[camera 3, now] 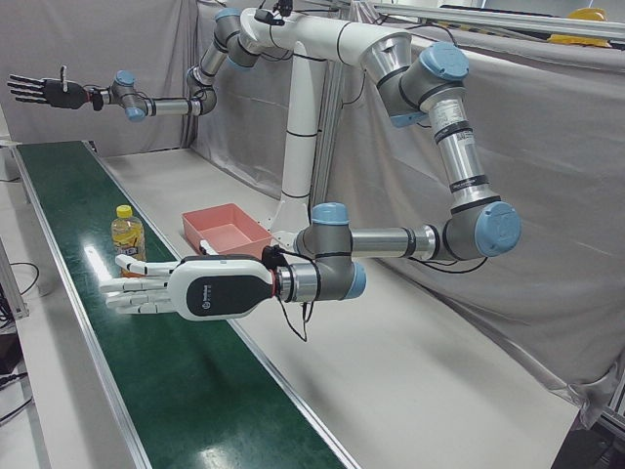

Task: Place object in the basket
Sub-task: 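Reach the left hand toward the yellow-capped orange drink bottle on the belt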

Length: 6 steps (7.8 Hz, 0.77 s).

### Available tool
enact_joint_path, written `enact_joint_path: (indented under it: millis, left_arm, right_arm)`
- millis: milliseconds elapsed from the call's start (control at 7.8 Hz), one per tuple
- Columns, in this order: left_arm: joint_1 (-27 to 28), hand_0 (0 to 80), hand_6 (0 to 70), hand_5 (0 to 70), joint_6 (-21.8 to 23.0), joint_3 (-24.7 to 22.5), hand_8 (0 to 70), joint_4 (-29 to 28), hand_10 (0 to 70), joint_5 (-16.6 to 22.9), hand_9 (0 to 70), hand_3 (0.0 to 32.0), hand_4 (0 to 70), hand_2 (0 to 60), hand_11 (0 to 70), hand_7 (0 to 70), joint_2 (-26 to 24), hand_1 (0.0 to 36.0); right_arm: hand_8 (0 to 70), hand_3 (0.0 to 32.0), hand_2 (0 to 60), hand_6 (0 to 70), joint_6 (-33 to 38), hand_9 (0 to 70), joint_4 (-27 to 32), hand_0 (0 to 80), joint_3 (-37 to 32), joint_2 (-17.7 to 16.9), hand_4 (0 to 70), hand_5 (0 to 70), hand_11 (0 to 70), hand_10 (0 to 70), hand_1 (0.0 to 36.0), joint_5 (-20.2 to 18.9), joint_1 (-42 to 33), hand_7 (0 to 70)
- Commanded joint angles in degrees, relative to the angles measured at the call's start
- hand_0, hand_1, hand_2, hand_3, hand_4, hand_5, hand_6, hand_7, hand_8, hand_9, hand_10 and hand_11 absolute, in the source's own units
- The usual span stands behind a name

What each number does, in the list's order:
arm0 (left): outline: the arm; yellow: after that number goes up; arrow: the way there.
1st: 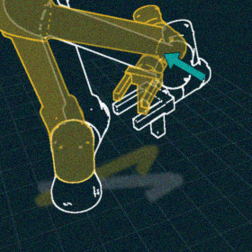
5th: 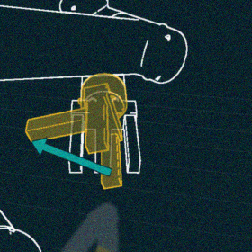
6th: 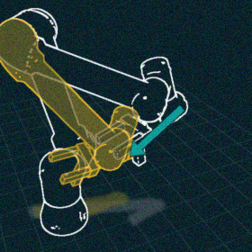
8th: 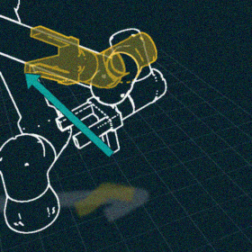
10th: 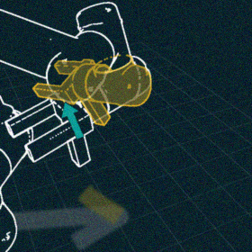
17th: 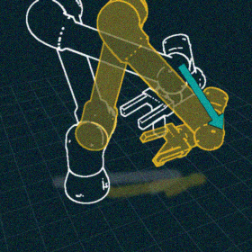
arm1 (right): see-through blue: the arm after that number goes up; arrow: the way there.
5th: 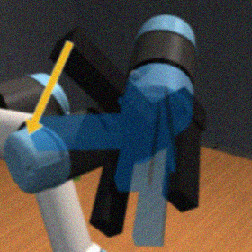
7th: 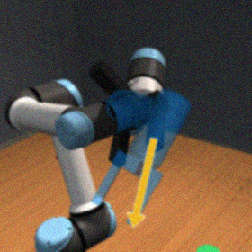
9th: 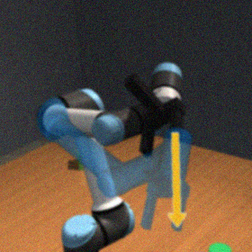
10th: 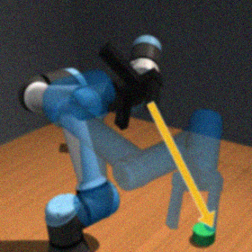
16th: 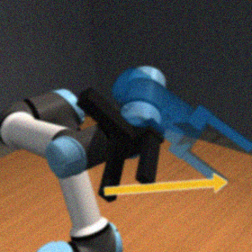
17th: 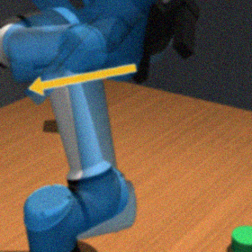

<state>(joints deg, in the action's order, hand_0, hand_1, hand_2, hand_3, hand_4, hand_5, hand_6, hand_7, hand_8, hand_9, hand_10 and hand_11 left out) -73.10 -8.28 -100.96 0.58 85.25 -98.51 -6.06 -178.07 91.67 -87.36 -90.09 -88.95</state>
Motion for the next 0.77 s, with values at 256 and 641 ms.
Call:
enact_joint_path:
  millis: [256, 641]
  left_arm:
    - [13.7, 80.0, 0.0, 23.5, -3.1, -0.7, 0.0, 3.7, 3.6, -9.0, 0.0, 0.0, 5.9, 0.0, 8.7, 2.1, -4.1, 22.6]
    - [14.7, 71.2, 0.0, 24.3, -5.2, 0.1, 0.0, 6.4, 3.2, -10.3, 0.0, 0.0, 5.6, 0.0, 7.8, 1.9, -7.7, 21.2]
  right_arm:
    - [0.0, 0.0, 0.0, 0.0, 0.0, 0.0, 0.0, 0.0, 0.0, 0.0, 0.0, 0.0, 0.0, 0.0, 0.0, 0.0, 0.0, 0.0]
    - [0.0, 0.0, 0.0, 0.0, 0.0, 0.0, 0.0, 0.0, 0.0, 0.0, 0.0, 0.0, 0.0, 0.0, 0.0, 0.0, 0.0, 0.0]
